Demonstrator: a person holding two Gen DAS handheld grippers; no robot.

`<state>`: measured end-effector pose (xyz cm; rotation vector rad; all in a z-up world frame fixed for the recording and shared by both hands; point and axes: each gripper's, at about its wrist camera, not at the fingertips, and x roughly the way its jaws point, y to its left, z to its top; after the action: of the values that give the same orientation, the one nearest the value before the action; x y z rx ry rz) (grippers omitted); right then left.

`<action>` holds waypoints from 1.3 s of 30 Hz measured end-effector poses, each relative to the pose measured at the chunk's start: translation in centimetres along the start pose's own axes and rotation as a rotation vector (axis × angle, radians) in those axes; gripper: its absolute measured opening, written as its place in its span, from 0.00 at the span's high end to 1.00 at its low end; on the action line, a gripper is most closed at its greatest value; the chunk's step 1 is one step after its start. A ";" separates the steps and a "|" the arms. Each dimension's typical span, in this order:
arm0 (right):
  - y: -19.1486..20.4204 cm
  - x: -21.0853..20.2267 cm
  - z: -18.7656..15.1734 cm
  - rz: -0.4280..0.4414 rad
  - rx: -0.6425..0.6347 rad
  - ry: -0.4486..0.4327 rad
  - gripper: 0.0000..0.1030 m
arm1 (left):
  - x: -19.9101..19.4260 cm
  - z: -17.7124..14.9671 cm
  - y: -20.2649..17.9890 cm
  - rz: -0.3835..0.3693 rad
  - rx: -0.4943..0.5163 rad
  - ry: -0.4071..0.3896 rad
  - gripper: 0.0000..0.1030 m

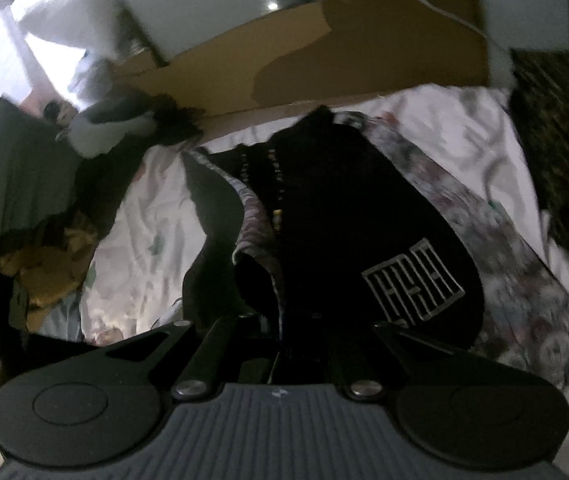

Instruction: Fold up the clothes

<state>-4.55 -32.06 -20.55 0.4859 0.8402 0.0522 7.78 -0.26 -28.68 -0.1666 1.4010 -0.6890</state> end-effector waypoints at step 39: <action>-15.2 1.9 -4.9 -0.225 0.309 0.054 0.96 | 6.7 -6.1 -1.4 -0.163 -0.010 0.304 0.45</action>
<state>-9.00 -43.18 -31.21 0.6783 0.9565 -0.2757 1.63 -3.19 -34.85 -0.1914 1.6951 -0.8686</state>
